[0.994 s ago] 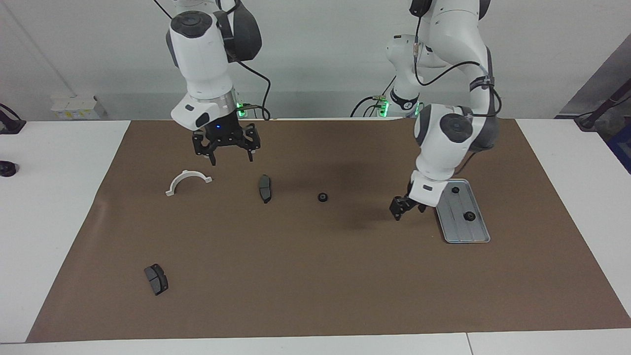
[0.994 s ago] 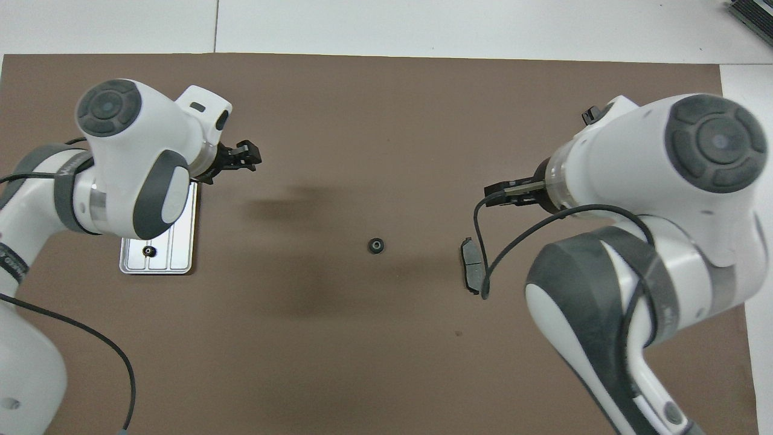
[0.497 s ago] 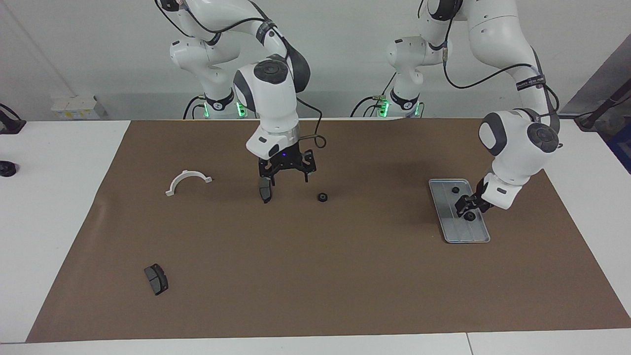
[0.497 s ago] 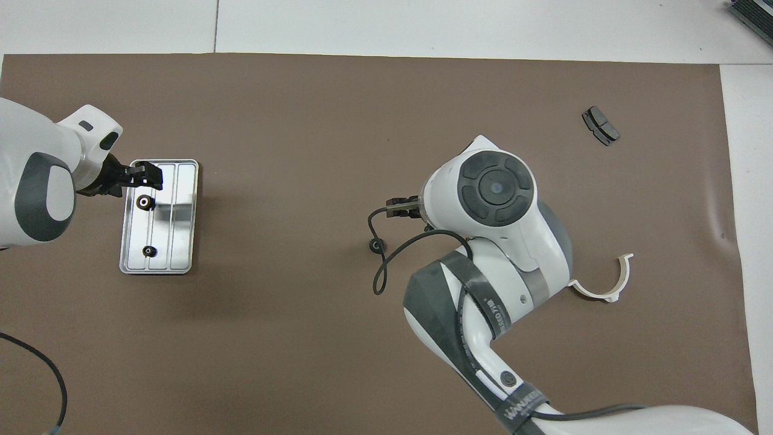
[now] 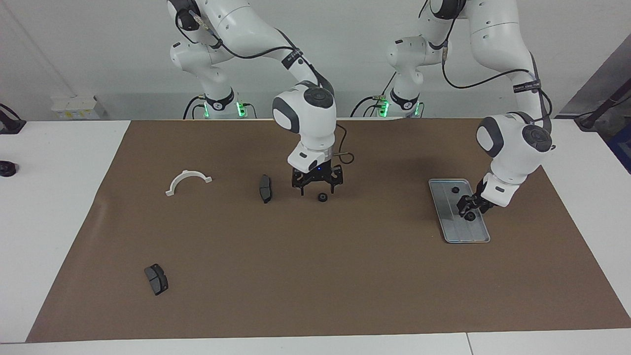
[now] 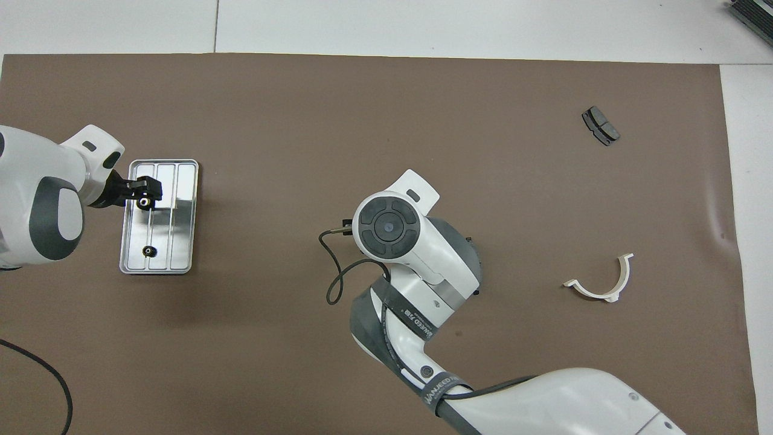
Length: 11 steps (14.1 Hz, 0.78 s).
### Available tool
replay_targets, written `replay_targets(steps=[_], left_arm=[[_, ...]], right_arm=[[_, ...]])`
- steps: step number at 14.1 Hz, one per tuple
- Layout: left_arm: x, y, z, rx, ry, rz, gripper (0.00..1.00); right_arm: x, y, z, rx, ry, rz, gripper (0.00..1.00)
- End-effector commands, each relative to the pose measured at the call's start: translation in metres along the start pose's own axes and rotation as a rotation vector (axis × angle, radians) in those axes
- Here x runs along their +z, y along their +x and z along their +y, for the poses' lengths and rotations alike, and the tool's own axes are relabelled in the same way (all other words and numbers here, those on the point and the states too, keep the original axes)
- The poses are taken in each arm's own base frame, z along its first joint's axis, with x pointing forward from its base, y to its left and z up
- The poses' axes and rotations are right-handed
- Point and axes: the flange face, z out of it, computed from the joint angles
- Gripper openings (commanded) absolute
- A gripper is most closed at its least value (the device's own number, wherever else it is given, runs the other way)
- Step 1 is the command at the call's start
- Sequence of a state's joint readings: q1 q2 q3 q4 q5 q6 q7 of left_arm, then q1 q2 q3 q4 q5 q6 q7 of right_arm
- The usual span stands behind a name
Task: Place bearing gear from tray to pile
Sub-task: 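Grasp the gear with the right gripper while the left gripper returns to tray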
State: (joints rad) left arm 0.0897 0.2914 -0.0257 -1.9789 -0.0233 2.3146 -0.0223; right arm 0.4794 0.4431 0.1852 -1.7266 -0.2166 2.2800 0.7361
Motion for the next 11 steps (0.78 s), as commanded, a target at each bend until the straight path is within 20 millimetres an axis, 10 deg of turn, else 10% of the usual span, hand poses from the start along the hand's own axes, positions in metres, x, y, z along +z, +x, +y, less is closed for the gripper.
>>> replay_targets(steps=[1,11], left_arm=[[0.004,-0.006,-0.016,0.002,-0.003,0.013,0.75],[0.021,-0.014,-0.01,0.013,-0.002,0.028,0.66]], right_arm=[[0.021,0.007,-0.006,0.014,0.008,0.014,1.0],[0.047,-0.029,-0.008,0.022,-0.003,-0.031,0.91]])
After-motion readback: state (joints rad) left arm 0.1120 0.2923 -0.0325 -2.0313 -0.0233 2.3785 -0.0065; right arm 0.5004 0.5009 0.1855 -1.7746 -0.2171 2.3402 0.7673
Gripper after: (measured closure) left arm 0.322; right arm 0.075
